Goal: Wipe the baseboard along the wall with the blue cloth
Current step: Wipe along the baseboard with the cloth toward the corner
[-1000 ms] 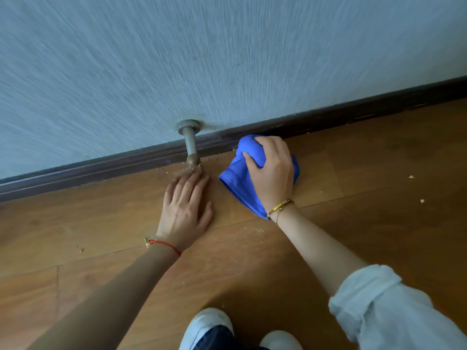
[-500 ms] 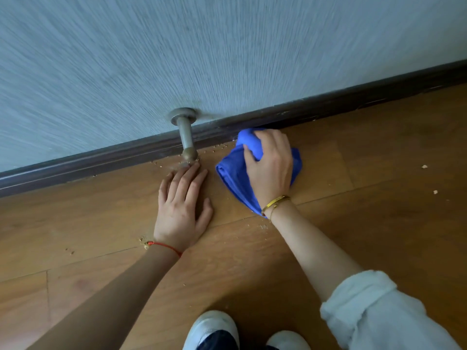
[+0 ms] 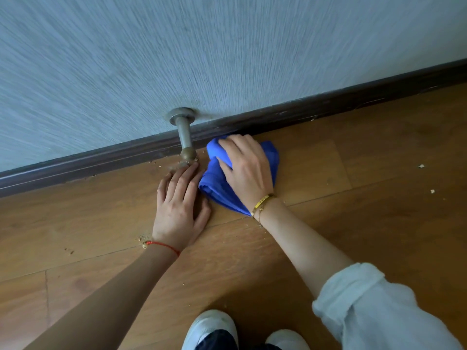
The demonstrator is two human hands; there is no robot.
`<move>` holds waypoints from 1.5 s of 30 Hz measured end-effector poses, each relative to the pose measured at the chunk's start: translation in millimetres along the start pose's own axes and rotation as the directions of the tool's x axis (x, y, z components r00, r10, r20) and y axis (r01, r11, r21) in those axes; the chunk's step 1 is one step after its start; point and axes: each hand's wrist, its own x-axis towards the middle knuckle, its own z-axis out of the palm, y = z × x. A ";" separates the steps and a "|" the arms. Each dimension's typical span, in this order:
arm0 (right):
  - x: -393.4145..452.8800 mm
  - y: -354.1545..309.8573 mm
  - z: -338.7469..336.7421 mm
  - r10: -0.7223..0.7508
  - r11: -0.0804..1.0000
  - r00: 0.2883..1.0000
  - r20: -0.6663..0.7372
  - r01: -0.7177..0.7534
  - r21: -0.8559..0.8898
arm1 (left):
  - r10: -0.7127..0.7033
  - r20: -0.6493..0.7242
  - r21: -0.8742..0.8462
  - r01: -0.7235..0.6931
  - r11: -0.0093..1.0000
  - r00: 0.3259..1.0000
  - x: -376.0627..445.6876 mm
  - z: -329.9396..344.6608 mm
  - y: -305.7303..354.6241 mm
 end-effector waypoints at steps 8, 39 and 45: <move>-6.1 61.1 -31.2 0.407 0.910 0.877 -0.256 -0.412 0.038 | -0.008 0.007 -0.008 0.008 1.000 1.000 -0.2 -1.8 0.6; 6.7 98.1 -47.6 0.606 0.783 0.651 -0.458 -0.589 0.199 | 0.007 0.010 0.009 -0.007 1.000 1.000 24.6 14.4 29.5; 4.4 82.1 -44.4 0.564 0.824 0.713 -0.417 -0.519 0.228 | 0.018 -0.021 0.022 -0.018 1.000 1.000 24.3 15.7 28.9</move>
